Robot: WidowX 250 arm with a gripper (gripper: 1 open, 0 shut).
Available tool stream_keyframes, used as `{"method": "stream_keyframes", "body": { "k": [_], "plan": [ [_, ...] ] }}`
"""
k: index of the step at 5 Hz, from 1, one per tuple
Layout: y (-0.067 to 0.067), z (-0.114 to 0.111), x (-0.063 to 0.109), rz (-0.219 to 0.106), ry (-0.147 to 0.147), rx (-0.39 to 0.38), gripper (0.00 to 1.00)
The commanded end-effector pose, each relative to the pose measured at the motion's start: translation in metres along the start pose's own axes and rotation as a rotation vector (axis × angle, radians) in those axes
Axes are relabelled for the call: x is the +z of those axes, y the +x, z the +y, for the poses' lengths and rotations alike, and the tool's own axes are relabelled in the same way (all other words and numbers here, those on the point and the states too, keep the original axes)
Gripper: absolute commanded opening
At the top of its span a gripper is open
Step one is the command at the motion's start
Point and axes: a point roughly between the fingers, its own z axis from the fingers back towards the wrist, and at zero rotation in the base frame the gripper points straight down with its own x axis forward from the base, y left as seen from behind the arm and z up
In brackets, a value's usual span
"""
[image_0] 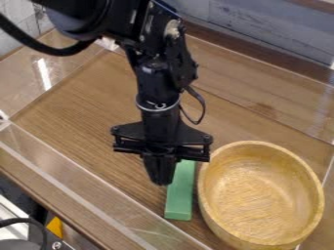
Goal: Put the green block in the brown bowl
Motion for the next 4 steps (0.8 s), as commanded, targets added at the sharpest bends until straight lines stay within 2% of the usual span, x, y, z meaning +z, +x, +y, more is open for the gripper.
{"method": "stream_keyframes", "body": {
  "k": [1, 2, 4],
  "plan": [
    [0.007, -0.003, 0.009, -0.052, -0.014, -0.003, 1.0],
    [0.007, -0.002, 0.009, -0.06, -0.01, -0.006, 1.0],
    [0.006, -0.01, -0.004, -0.054, -0.013, 0.017, 1.0]
  ]
}}
